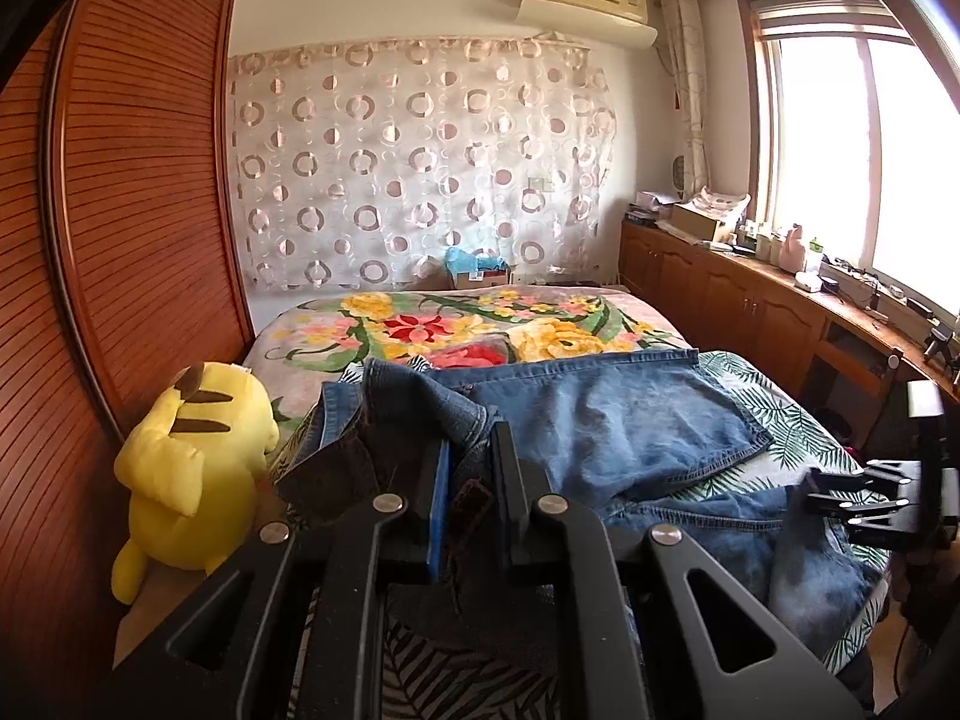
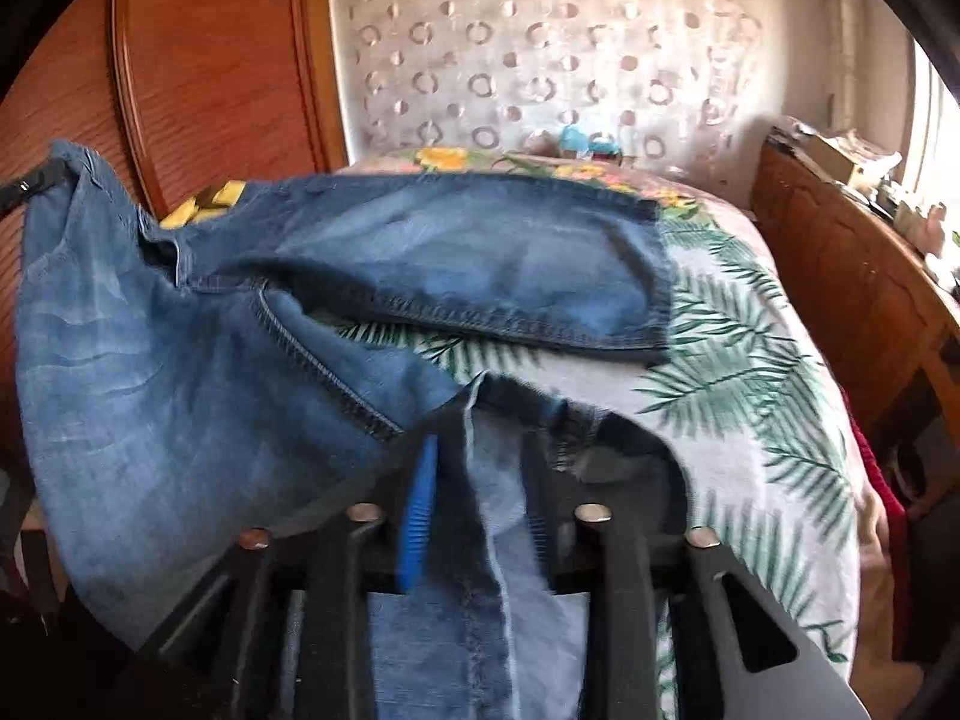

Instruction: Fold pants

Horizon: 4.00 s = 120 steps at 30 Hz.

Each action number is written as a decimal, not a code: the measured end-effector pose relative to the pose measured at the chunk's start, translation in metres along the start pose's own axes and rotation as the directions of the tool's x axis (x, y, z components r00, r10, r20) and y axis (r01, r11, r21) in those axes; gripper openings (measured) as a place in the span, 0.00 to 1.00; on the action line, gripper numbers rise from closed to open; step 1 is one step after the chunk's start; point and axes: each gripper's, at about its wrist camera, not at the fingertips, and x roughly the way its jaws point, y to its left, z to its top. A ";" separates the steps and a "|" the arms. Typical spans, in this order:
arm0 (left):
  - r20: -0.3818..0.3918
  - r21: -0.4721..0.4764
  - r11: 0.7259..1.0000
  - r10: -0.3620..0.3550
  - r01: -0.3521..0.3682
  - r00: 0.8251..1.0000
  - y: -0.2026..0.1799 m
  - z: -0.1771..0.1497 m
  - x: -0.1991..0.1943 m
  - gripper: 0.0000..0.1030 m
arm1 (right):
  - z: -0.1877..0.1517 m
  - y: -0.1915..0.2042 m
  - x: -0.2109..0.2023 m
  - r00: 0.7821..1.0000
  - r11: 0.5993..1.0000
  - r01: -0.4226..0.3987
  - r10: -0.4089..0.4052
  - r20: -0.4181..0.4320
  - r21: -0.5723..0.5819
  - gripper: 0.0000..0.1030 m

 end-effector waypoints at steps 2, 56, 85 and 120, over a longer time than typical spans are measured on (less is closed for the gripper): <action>0.002 0.003 1.000 -0.002 0.002 1.000 -0.001 0.003 0.001 0.13 | -0.006 -0.003 -0.020 1.000 1.000 0.005 -0.006 0.020 0.015 0.42; -0.041 0.056 0.998 0.045 -0.043 0.998 0.009 0.092 0.142 0.12 | 0.046 -0.032 -0.011 0.999 1.000 -0.013 0.013 0.029 0.004 0.00; -0.164 0.075 0.997 0.035 -0.023 0.986 0.006 0.048 0.175 0.12 | 0.057 0.083 0.071 0.947 0.942 -0.317 0.308 -0.095 -0.107 0.35; -0.047 -0.034 0.998 0.049 -0.051 0.998 0.043 0.096 0.169 0.12 | 0.191 0.008 0.084 0.993 0.961 0.057 -0.027 0.115 -0.271 0.02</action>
